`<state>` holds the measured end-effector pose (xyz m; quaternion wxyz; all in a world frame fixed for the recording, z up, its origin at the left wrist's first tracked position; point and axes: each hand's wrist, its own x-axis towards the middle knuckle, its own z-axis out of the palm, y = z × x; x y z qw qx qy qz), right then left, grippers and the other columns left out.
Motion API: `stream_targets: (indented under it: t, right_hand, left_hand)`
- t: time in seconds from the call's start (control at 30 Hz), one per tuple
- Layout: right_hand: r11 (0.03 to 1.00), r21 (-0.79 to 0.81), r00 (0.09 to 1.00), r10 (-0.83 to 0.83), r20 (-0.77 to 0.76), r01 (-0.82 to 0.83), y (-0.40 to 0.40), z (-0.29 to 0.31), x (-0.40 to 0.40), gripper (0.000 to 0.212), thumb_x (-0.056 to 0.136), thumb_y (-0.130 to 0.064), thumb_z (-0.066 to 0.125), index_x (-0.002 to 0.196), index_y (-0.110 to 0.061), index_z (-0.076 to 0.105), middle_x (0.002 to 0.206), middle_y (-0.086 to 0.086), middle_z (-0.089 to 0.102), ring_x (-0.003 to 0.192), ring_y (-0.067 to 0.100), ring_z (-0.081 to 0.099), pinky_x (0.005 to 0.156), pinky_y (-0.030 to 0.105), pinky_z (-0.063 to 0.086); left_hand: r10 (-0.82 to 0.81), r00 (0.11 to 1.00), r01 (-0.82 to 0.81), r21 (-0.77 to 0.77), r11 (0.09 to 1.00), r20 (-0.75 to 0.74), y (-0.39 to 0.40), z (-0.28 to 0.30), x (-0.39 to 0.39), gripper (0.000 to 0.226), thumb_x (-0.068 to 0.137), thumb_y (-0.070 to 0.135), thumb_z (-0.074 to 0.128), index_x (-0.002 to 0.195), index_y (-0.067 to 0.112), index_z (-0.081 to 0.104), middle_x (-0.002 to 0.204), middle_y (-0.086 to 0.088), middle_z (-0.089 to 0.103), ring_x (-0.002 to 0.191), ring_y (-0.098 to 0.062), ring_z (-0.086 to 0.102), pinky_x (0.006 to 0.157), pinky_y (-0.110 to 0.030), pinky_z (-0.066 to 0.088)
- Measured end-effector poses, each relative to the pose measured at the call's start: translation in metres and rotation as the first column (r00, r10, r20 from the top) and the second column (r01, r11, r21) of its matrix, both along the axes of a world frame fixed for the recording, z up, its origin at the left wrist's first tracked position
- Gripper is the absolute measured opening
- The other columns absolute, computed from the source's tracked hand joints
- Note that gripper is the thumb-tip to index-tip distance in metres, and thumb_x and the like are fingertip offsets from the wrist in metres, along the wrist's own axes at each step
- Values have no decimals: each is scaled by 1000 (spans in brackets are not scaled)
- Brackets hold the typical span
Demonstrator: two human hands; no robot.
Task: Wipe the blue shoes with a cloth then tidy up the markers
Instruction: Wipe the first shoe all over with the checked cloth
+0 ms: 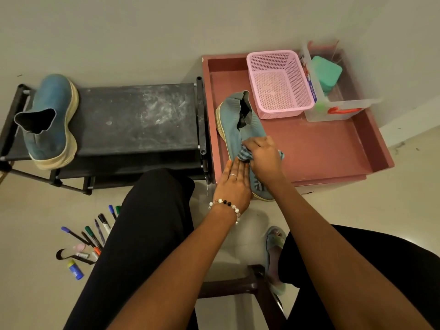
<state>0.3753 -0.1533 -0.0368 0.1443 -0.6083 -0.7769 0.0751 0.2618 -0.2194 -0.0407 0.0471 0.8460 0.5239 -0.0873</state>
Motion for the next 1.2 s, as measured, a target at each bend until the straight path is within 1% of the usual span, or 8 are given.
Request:
stream_targets:
  t: [0.27,0.43,0.5,0.6,0.77,0.87,1.03,1.2]
  right_hand:
    - [994,-105,999,-22,-37,18,7,12,-6,39,81,3,54,119,-6,62,120,10,63,105,32,51,89,30,38]
    - [915,-363,983,184,-16,-177,-29,42,28,41,69,3,59,107,-9,70,109,10,70,98,30,64,89,29,43]
    - [850,-500,972,227,55,-170,-37,52,30,40,74,-1,57,109,-15,71,108,9,70,100,29,63,89,31,47]
    - [815,-568,993,77,-87,-113,-37,66,39,37,74,0,59,104,-16,73,103,8,72,95,26,65,86,34,50]
    - [951,-148,902,-304,-308,270,-27,77,25,35,78,1,61,109,-12,71,104,8,71,97,25,63,80,19,40]
    - [981,-77,950,-190,-249,176,-22,51,4,43,72,4,58,112,-11,65,111,10,66,100,30,56,84,28,39]
    - [997,-60,998,-52,30,54,-39,1,-11,61,48,13,71,108,3,67,112,23,65,90,43,62,78,43,54]
    - [995,48,965,77,252,-92,3,-2,-2,52,53,4,73,105,5,67,103,22,67,89,41,64,81,43,54]
  left_hand:
    - [-13,995,9,-48,999,-95,3,7,-3,71,94,49,43,143,-2,34,149,-21,34,142,-31,28,115,-44,5]
    - [-73,993,66,-83,994,-95,3,9,-5,59,101,28,13,149,-2,-1,158,-20,-5,147,-31,-6,115,-46,-11]
    - [-92,991,83,-87,993,-101,9,16,-9,55,103,23,19,151,2,1,159,-14,-6,147,-25,-5,114,-52,-9]
    - [-158,980,143,-129,981,-118,24,30,-17,52,102,16,23,151,5,8,160,-11,0,148,-22,3,114,-53,-6]
    - [-205,963,189,-107,976,-176,60,41,-32,66,101,35,30,151,5,-1,160,-12,-5,148,-25,-2,117,-50,-4]
    - [-221,945,186,-161,969,-240,76,40,-42,70,100,46,30,152,13,-2,160,-4,-8,148,-18,-6,115,-53,-5]
    - [-232,932,200,-141,970,-276,77,39,-38,57,102,27,24,152,10,2,160,-4,-5,148,-18,-5,115,-54,-4]
    - [-208,944,163,-189,968,-255,79,31,-33,58,101,21,27,151,3,1,160,-11,-7,147,-22,-8,118,-51,1]
